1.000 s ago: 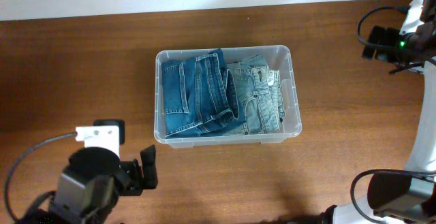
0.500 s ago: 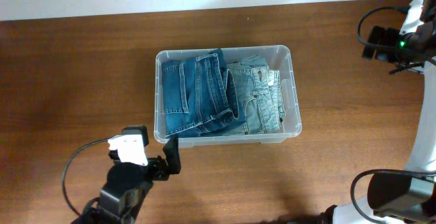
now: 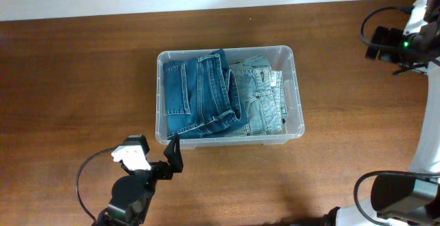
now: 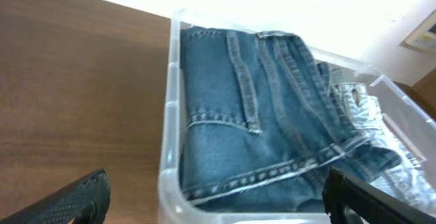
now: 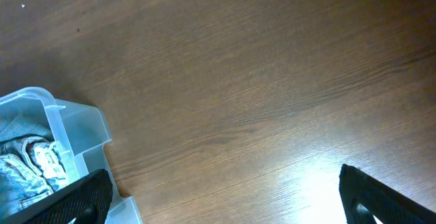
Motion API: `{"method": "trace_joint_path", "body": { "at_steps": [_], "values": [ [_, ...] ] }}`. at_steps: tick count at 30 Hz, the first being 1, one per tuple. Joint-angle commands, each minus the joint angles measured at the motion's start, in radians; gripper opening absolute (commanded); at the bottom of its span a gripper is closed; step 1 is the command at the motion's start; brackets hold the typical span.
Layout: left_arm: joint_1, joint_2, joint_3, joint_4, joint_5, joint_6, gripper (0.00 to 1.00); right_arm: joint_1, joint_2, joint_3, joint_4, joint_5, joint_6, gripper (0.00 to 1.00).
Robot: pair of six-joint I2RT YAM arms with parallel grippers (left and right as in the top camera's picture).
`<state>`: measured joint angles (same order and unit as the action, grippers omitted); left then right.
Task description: Pack container
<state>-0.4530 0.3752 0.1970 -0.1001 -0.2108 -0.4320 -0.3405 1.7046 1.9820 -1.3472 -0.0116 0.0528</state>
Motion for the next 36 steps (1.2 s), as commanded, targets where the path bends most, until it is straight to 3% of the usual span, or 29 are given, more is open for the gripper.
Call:
{"method": "trace_joint_path", "body": {
  "at_steps": [1,11,27,36],
  "values": [
    [0.030,-0.040,-0.045,0.014,0.039,-0.001,1.00,0.000,0.003,0.009,0.000,0.005,0.007,0.99],
    [0.115,-0.101,-0.086,-0.006,0.040,-0.001,1.00,0.000,0.003,0.009,0.000,0.005,0.007,0.99],
    [0.249,-0.245,-0.086,-0.171,0.038,0.006,1.00,0.000,0.003,0.009,0.000,0.005,0.007,0.98],
    [0.302,-0.361,-0.107,-0.190,0.039,0.193,1.00,0.000,0.003,0.009,0.000,0.005,0.007,0.99]
  ]
}}
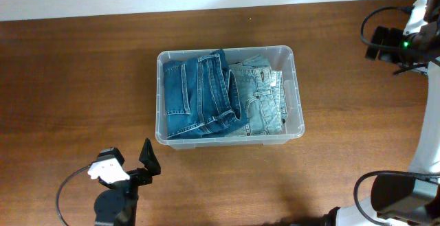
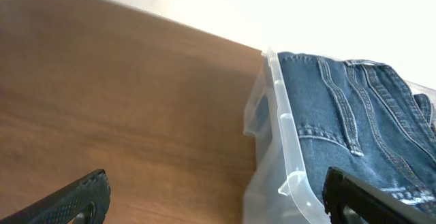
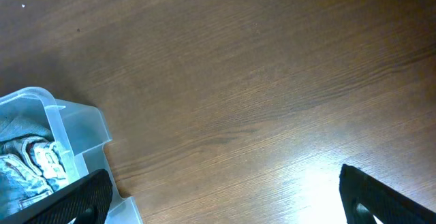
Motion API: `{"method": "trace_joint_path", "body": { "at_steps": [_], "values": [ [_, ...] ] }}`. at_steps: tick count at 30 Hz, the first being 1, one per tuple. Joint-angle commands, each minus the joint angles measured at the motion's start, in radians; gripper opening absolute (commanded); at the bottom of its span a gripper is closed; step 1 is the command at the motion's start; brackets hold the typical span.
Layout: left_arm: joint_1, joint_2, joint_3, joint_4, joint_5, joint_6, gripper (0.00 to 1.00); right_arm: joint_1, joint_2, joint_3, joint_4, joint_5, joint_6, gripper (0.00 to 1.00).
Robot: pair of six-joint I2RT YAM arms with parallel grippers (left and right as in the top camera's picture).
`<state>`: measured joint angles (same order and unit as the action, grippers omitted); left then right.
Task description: Pack container
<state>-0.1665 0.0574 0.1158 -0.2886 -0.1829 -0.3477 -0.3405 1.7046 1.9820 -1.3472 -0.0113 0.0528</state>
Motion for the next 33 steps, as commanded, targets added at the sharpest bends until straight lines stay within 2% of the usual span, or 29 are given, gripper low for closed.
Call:
{"method": "trace_joint_path", "body": {
  "at_steps": [1,14,33],
  "values": [
    [0.020,-0.053,-0.026,0.002,0.012,0.139,1.00,0.000,0.003,0.009,0.000,0.005,0.007,0.98],
    [0.047,-0.053,-0.026,0.005,0.015,0.479,1.00,0.000,0.003,0.009,0.000,0.005,0.007,0.99],
    [0.047,-0.052,-0.026,0.005,0.014,0.496,1.00,0.000,0.003,0.009,0.000,0.005,0.007,0.98]
  ]
}}
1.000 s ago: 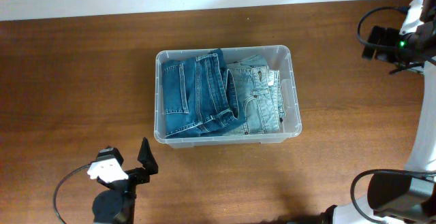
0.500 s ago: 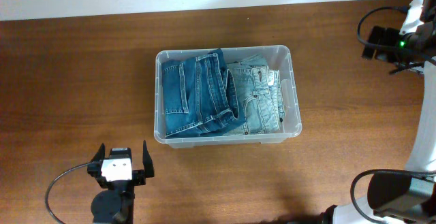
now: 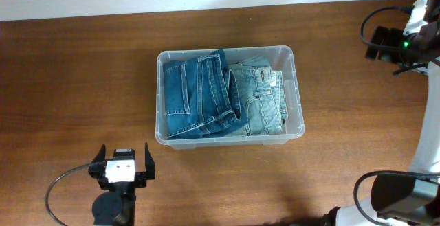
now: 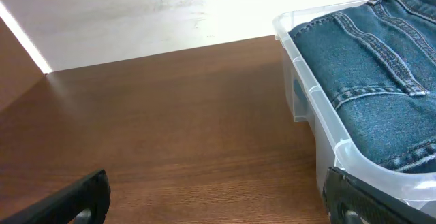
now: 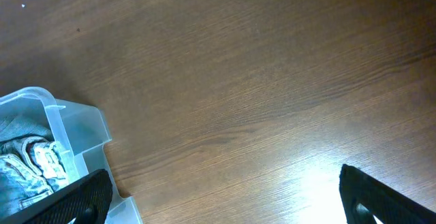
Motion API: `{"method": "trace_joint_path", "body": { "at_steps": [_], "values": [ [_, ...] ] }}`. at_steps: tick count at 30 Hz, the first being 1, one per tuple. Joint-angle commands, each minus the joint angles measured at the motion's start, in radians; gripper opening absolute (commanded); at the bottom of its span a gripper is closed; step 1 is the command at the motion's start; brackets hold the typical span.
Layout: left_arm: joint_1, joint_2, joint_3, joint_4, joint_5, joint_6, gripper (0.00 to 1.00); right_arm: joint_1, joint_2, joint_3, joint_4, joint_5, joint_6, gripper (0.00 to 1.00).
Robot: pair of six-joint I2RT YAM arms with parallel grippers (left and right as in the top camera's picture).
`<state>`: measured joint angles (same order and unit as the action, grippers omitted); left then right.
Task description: Pack container
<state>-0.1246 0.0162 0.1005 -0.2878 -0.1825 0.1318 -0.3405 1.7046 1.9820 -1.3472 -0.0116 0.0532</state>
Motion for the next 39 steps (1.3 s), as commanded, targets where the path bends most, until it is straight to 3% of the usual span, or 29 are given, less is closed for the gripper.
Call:
{"method": "trace_joint_path", "body": {
  "at_steps": [1,29,39],
  "values": [
    [0.005,-0.011,-0.011,0.005,0.014,0.016,1.00,0.000,0.003,0.009,0.000,0.005,0.006,0.98],
    [0.005,-0.011,-0.011,0.005,0.014,0.016,1.00,0.023,-0.003,0.006,0.000,0.005,0.006,0.99],
    [0.005,-0.011,-0.011,0.005,0.014,0.016,1.00,0.169,-0.191,0.006,0.000,0.005,0.006,0.98]
  ]
}}
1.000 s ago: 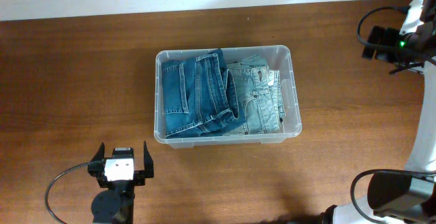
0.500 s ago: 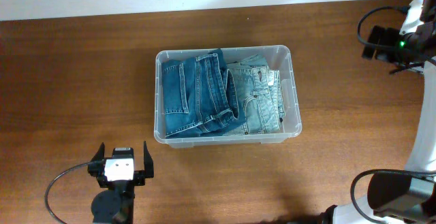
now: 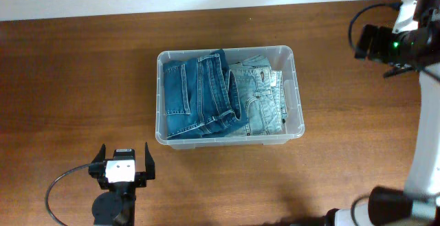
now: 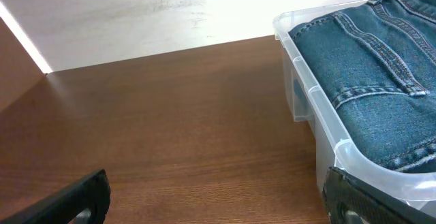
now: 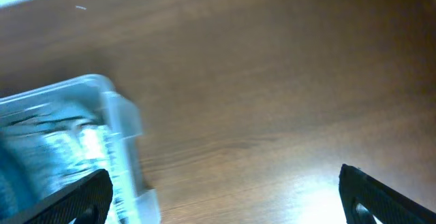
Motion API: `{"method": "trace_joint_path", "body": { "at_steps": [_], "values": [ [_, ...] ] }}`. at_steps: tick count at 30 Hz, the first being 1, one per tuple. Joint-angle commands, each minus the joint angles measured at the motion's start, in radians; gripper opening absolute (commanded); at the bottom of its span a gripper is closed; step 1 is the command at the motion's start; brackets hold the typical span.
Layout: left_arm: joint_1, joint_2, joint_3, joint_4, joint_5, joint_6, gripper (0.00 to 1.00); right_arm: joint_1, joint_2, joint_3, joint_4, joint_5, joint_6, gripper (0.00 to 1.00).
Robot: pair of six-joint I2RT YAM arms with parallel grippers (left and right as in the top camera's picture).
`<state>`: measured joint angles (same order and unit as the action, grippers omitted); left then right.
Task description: Pack container
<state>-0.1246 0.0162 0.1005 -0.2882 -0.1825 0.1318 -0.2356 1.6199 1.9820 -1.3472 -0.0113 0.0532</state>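
Observation:
A clear plastic container [image 3: 299, 113] sits mid-table holding dark blue jeans [image 3: 196, 95] on its left side and lighter blue jeans [image 3: 261, 99] on its right. My left gripper [image 3: 122, 165] stands open near the front edge, left of and in front of the container, with only bare wood between its fingers [image 4: 75, 200]. In the left wrist view the container's corner [image 4: 327, 125] and dark jeans [image 4: 368, 74] fill the right side. My right gripper [image 5: 225, 207] is open high at the far right; its blurred view shows the container's right end [image 5: 116, 125].
Brown wooden table [image 3: 75, 82] all round the container. A pale wall runs along the table's far edge. The left arm's cable [image 3: 58, 185] loops at the front left. The right arm's body [image 3: 426, 143] runs down the right edge.
My right gripper has shifted left toward the container, and its view is now blurred with more of the container showing. The left gripper and the jeans are unchanged.
My left gripper stood open right at the container's front left corner, looking down on the dark jeans. It then sat further left and back from the box, then squared up at the front left. Only the right arm has moved since.

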Motion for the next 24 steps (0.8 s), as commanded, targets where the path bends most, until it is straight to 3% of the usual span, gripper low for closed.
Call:
{"method": "trace_joint_path", "body": {
  "at_steps": [1,10,17,24],
  "values": [
    [0.005,-0.011,-0.011,0.005,0.014,0.016,1.00,0.085,-0.128,0.006,0.000,0.005,0.006,0.98],
    [0.005,-0.011,-0.011,0.005,0.014,0.016,1.00,0.319,-0.379,0.006,0.000,0.005,0.006,0.98],
    [0.005,-0.011,-0.011,0.005,0.014,0.016,1.00,0.354,-0.568,-0.023,-0.004,-0.004,0.007,0.98],
    [0.005,-0.011,-0.011,0.005,0.014,0.016,1.00,0.353,-0.880,-0.349,0.076,-0.005,0.007,0.99]
  ]
}}
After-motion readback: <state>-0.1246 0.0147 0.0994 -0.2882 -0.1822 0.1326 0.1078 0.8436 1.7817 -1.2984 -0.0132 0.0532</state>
